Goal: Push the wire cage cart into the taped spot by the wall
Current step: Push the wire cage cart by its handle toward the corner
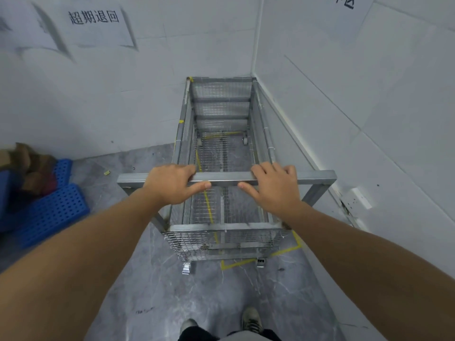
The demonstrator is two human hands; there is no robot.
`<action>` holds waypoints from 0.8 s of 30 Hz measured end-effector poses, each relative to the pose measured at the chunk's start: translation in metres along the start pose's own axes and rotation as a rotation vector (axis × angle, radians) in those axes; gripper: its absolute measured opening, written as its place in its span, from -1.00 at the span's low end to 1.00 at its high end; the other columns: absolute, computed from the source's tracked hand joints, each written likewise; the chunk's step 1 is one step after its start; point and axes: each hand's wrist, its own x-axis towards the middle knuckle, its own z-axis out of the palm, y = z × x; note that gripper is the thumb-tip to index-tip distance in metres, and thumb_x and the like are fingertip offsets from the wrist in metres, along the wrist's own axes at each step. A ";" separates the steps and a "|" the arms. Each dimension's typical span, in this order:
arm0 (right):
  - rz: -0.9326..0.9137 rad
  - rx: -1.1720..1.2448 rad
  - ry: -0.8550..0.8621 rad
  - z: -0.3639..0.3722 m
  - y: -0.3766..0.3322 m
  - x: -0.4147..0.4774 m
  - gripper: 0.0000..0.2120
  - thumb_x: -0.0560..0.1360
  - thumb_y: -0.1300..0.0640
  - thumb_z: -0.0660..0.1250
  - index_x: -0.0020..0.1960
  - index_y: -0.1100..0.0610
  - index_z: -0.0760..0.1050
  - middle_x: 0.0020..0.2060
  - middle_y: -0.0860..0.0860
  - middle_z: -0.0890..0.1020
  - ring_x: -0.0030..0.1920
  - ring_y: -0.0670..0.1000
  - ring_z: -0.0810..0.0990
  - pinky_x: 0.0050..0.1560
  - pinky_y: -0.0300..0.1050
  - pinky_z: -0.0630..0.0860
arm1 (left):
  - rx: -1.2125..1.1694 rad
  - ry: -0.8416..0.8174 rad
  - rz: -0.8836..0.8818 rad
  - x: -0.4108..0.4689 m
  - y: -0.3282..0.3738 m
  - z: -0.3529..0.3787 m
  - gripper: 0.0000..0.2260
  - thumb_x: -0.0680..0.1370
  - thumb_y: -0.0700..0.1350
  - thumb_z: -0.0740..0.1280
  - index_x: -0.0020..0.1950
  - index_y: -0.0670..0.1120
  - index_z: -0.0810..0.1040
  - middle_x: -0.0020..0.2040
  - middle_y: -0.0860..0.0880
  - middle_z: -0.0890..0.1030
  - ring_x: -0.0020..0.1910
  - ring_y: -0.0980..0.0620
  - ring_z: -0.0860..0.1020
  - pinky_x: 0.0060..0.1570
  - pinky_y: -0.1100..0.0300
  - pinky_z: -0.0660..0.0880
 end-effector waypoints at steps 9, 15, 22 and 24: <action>0.014 -0.017 -0.012 -0.004 -0.034 0.008 -0.41 0.50 -0.42 -0.08 -0.01 0.04 0.45 -0.12 0.02 0.56 -0.10 0.14 0.53 0.00 0.13 0.31 | 0.000 -0.066 0.089 -0.015 -0.051 -0.007 -0.44 0.46 0.47 -0.10 -0.11 0.03 0.38 -0.24 0.04 0.54 -0.26 -0.02 0.53 -0.33 0.11 0.37; 0.054 -0.017 0.021 0.005 -0.084 0.021 -0.44 0.51 -0.39 -0.01 -0.02 0.06 0.47 -0.12 0.04 0.59 -0.10 0.16 0.54 0.03 0.17 0.32 | 0.064 -0.022 0.072 -0.023 -0.063 -0.002 -0.46 0.48 0.45 -0.11 -0.08 0.03 0.35 -0.25 0.02 0.52 -0.28 -0.10 0.56 -0.28 0.04 0.51; 0.055 -0.014 0.110 0.014 -0.095 0.022 -0.49 0.54 -0.35 0.07 -0.02 0.08 0.47 -0.16 0.04 0.57 -0.14 0.15 0.51 0.04 0.16 0.30 | 0.069 -0.003 0.071 -0.025 -0.063 -0.003 -0.53 0.52 0.41 -0.04 -0.13 0.02 0.30 -0.36 0.06 0.40 -0.40 -0.06 0.43 -0.39 0.10 0.34; 0.053 -0.024 0.121 0.015 -0.095 0.022 -0.50 0.55 -0.35 0.09 -0.01 0.09 0.47 -0.15 0.04 0.57 -0.15 0.15 0.50 0.04 0.16 0.29 | 0.052 -0.007 0.073 -0.026 -0.062 -0.003 -0.54 0.52 0.41 -0.04 -0.13 0.04 0.30 -0.36 0.07 0.41 -0.40 -0.04 0.43 -0.39 0.11 0.35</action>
